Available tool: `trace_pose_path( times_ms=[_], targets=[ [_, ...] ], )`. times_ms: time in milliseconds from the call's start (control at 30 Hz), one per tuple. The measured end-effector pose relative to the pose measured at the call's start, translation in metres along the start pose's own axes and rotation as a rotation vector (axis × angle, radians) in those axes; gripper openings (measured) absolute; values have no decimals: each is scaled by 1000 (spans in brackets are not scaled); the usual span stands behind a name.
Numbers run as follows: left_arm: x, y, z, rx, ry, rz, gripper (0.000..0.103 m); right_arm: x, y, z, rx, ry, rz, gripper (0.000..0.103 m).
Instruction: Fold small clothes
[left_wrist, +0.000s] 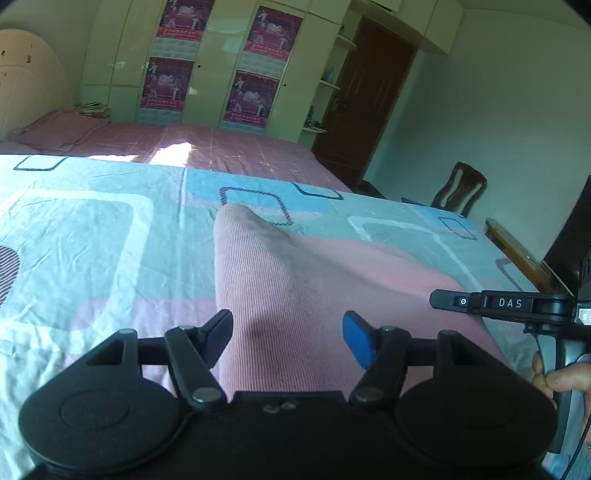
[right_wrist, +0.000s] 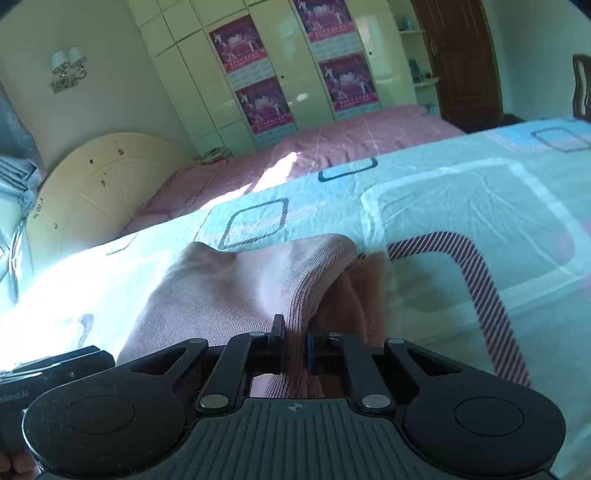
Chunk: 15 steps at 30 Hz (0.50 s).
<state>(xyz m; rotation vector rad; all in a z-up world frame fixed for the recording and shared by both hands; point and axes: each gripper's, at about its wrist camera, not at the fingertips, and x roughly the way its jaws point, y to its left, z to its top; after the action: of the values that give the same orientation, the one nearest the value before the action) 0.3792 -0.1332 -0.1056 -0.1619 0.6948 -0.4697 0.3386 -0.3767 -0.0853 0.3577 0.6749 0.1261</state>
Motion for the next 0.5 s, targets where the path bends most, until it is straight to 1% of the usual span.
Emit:
trace_pose_path(
  times_ms=[67,100,167,200,267,367,467,500],
  targets=[
    [9,-5,-7,12,31,-9,66,8,-9,-10,26,47,-30,9],
    [15,-7,-11,25,49,1,66,18,-16,-13,61,74,-33,9],
    [22,-9,-18,64,59,37,66,23,-18,-17,78,78,-18,10],
    [25,-9,-21,82,67,59,66,22,-18,-17,75,74,-35,10],
    [29,-7,-23,83,71,76,69,15,-20,-15,110,79,-16,10],
    [27,-2,-23,71,75,70,69,-11,-23,-14,123,73,-1,11],
    [27,-1,-25,74,74,65,69,-36,-25,-23,131,84,12,21],
    [27,0,-25,66,76,62,69,-39,-21,-25,126,86,7,22]
  ],
)
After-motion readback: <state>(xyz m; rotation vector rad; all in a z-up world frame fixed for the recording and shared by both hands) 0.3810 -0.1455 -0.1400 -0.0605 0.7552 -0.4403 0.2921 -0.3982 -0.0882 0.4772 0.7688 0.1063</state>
